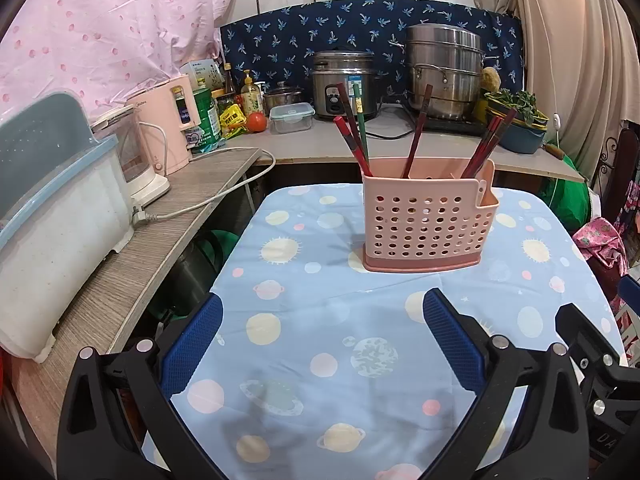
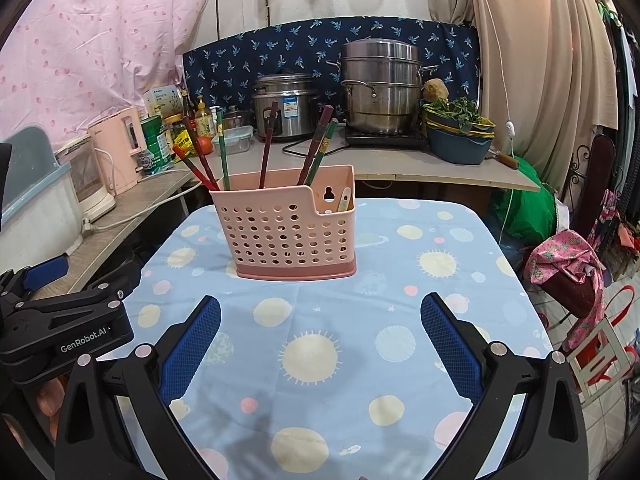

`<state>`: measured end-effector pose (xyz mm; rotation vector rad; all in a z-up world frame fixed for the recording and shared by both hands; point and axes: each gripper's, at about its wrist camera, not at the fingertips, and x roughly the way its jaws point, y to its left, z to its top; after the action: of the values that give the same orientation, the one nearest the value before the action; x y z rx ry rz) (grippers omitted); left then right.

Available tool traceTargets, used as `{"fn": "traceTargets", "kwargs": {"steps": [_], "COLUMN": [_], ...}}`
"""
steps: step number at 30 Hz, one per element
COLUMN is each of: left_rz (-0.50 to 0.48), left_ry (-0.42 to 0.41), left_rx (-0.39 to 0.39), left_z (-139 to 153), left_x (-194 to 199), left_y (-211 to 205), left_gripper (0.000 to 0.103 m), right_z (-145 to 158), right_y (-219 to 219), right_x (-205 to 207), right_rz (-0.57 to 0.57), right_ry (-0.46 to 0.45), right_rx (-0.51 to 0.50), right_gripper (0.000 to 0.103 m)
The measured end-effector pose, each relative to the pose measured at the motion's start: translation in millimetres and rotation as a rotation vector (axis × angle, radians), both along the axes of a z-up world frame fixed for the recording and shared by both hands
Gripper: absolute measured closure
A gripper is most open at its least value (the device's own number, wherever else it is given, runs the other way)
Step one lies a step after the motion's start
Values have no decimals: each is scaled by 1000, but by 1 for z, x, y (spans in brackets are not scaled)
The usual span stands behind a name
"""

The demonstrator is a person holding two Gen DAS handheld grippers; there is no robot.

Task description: Organize utensils

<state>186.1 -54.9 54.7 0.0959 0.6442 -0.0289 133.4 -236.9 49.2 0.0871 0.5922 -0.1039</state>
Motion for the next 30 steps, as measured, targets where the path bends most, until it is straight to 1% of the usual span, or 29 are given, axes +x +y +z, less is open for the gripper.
{"fn": "traceTargets", "kwargs": {"steps": [30], "left_rz": [-5], "left_ry": [15], "left_rx": [3], "left_z": [-5], "left_x": [8], "left_y": [-8], "left_gripper": [7], "right_z": [-3], "right_y": [-3], "right_x": [11], "right_rz": [-3], "right_ry": [15], "right_rx": [-9], "right_gripper": [7]}}
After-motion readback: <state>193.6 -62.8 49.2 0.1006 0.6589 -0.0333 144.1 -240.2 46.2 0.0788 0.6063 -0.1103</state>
